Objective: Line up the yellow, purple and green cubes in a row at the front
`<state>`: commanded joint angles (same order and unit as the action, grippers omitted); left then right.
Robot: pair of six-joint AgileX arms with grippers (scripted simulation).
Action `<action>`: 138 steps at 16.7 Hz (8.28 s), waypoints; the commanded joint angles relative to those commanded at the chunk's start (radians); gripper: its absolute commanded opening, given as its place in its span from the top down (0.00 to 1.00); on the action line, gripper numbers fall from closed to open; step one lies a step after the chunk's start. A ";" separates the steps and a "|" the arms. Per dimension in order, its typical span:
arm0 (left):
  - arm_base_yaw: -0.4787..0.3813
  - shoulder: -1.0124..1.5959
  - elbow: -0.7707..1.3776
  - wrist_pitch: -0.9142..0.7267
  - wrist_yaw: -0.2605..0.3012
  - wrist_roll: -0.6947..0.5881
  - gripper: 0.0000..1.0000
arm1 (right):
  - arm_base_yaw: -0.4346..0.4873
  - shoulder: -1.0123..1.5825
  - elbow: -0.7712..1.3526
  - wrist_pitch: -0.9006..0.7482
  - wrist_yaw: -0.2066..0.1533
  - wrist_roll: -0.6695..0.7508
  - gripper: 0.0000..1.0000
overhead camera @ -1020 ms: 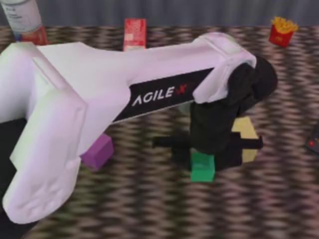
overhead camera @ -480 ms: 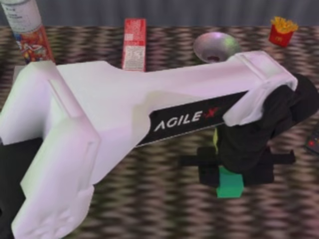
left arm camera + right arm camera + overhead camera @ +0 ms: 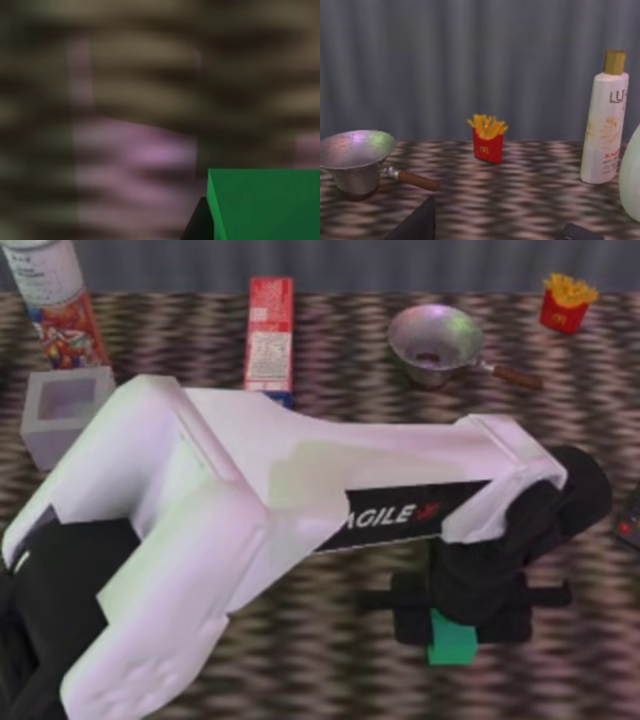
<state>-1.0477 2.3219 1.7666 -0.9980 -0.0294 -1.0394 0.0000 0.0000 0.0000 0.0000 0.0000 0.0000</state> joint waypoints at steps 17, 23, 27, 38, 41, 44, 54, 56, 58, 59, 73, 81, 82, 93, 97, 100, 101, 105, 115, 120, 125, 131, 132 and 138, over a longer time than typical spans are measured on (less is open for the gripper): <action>-0.001 0.009 -0.019 0.023 -0.001 0.000 0.10 | 0.000 0.000 0.000 0.000 0.000 0.000 0.00; -0.001 0.009 -0.019 0.023 -0.001 0.000 0.00 | 0.000 0.000 0.000 0.000 0.000 0.000 0.00; -0.001 0.009 -0.018 0.023 -0.001 0.000 0.00 | 0.000 0.000 0.000 0.000 0.000 0.000 0.00; 0.012 -0.063 0.144 -0.211 -0.002 -0.007 0.00 | 0.000 0.000 0.000 0.000 0.000 0.000 0.00; 0.008 -0.060 0.141 -0.208 -0.002 -0.006 0.00 | 0.000 0.000 0.000 0.000 0.000 0.000 0.00; 0.041 -0.070 0.121 -0.201 -0.001 0.058 0.00 | 0.000 0.000 0.000 0.000 0.000 0.000 0.00; 0.401 -0.191 -0.108 -0.124 0.022 0.771 0.00 | 0.000 0.000 0.000 0.000 0.000 0.000 0.00; 0.484 -0.222 -0.163 -0.105 0.026 0.947 0.00 | 0.000 0.000 0.000 0.000 0.000 0.000 0.00; 0.560 -0.254 -0.212 -0.084 0.029 1.095 0.00 | 0.000 0.000 0.000 0.000 0.000 0.000 0.00; 0.593 -0.269 -0.233 -0.074 0.029 1.153 0.00 | 0.000 0.000 0.000 0.000 0.000 0.000 0.00; 0.677 -0.263 -0.337 0.056 0.031 1.285 0.00 | 0.000 0.000 0.000 0.000 0.000 0.000 0.00; 0.680 -0.165 -0.450 0.267 0.032 1.289 0.00 | 0.000 0.000 0.000 0.000 0.000 0.000 0.00; 0.680 -0.165 -0.450 0.267 0.032 1.289 0.00 | 0.000 0.000 0.000 0.000 0.000 0.000 0.00; 0.680 -0.165 -0.450 0.267 0.032 1.289 0.75 | 0.000 0.000 0.000 0.000 0.000 0.000 0.00; 0.680 -0.165 -0.450 0.267 0.032 1.289 1.00 | 0.000 0.000 0.000 0.000 0.000 0.000 0.00; 0.680 -0.165 -0.450 0.267 0.032 1.289 1.00 | 0.000 0.000 0.000 0.000 0.000 0.000 0.00; 0.680 -0.165 -0.450 0.267 0.032 1.289 1.00 | 0.000 0.000 0.000 0.000 0.000 0.000 0.00; 0.678 -0.187 -0.444 0.257 0.037 1.288 1.00 | 0.000 0.000 0.000 0.000 0.000 0.000 0.00; 0.696 -0.303 -0.317 0.015 0.036 1.285 1.00 | 0.000 0.000 0.000 0.000 0.000 0.000 0.00; 0.684 -0.299 -0.316 0.016 0.035 1.274 1.00 | 0.000 0.000 0.000 0.000 0.000 0.000 0.00; 0.567 -0.283 -0.282 -0.009 0.033 1.059 1.00 | 0.000 0.000 0.000 0.000 0.000 0.000 0.00; 0.331 -0.261 -0.242 -0.062 0.025 0.559 1.00 | 0.000 0.000 0.000 0.000 0.000 0.000 0.00; 0.292 -0.262 -0.237 -0.068 0.023 0.474 1.00 | 0.000 0.000 0.000 0.000 0.000 0.000 0.00; 0.116 -0.285 -0.218 -0.086 0.012 0.123 1.00 | 0.000 0.000 0.000 0.000 0.000 0.000 0.00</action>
<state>-0.9318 2.0372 1.5487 -1.0840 -0.0171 -0.9163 0.0000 0.0000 0.0000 0.0000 0.0000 0.0000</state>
